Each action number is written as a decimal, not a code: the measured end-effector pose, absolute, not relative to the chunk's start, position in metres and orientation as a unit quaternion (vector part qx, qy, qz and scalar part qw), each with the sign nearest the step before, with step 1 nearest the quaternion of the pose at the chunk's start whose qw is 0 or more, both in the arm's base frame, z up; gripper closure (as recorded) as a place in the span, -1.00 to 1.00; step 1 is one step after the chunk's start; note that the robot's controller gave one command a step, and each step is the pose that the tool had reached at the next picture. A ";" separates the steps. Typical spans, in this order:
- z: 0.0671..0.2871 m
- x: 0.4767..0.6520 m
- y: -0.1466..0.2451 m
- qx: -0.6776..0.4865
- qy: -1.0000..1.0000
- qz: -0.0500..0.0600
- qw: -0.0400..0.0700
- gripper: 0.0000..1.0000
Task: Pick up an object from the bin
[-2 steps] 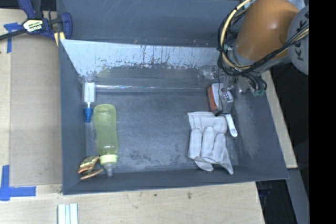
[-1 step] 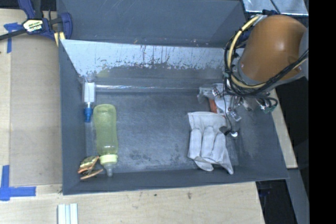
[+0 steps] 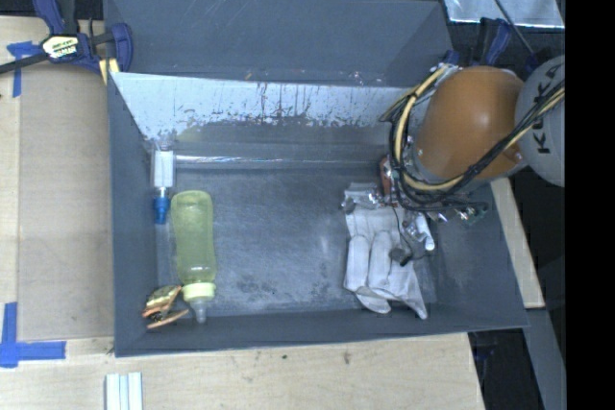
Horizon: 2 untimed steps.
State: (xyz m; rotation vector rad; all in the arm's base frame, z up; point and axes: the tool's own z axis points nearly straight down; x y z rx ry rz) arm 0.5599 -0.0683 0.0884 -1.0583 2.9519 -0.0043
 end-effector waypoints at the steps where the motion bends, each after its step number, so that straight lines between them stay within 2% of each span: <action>1: 0.074 0.512 -0.080 -0.429 0.903 -0.003 0.010 1.00; 2: 0.074 0.512 -0.080 -0.429 0.903 -0.003 0.010 1.00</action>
Offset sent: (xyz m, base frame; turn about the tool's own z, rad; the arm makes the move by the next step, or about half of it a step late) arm 0.0000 0.0000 0.0000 0.0000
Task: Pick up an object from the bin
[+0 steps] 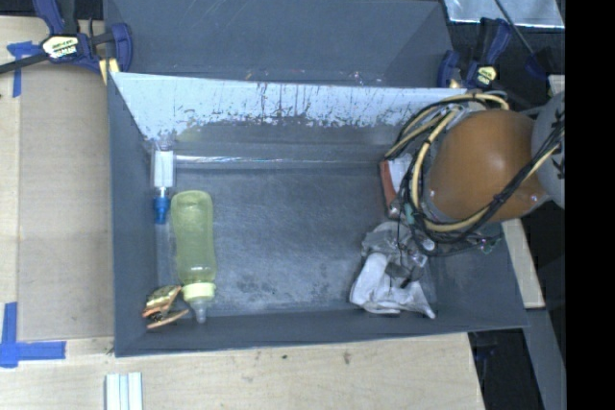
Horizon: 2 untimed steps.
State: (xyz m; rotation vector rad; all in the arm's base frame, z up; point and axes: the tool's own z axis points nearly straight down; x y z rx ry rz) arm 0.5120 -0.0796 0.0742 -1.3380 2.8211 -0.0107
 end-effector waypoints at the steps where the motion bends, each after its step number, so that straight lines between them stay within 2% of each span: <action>1: 0.077 0.512 -0.079 -0.428 0.904 -0.003 0.009 1.00; 2: 0.090 0.511 -0.079 -0.428 0.904 0.000 0.004 1.00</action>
Offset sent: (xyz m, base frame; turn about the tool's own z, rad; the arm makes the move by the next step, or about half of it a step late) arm 0.0001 0.0000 0.0795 0.0001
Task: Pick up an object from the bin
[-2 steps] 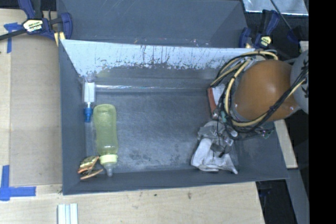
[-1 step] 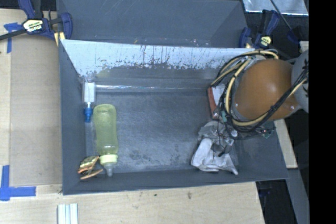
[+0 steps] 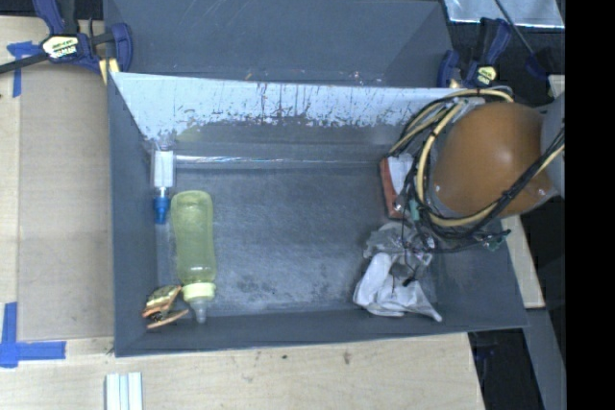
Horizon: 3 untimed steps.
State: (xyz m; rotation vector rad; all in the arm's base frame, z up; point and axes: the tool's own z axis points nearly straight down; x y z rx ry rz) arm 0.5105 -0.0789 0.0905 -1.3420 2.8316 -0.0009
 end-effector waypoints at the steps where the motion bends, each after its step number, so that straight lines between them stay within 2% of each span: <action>1: 0.112 0.510 -0.079 -0.428 0.904 0.000 0.002 1.00; 3: 0.136 0.511 -0.080 -0.428 0.904 -0.002 0.004 1.00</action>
Offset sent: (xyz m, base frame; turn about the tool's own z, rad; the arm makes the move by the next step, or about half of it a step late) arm -0.0001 0.0000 0.0021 0.0000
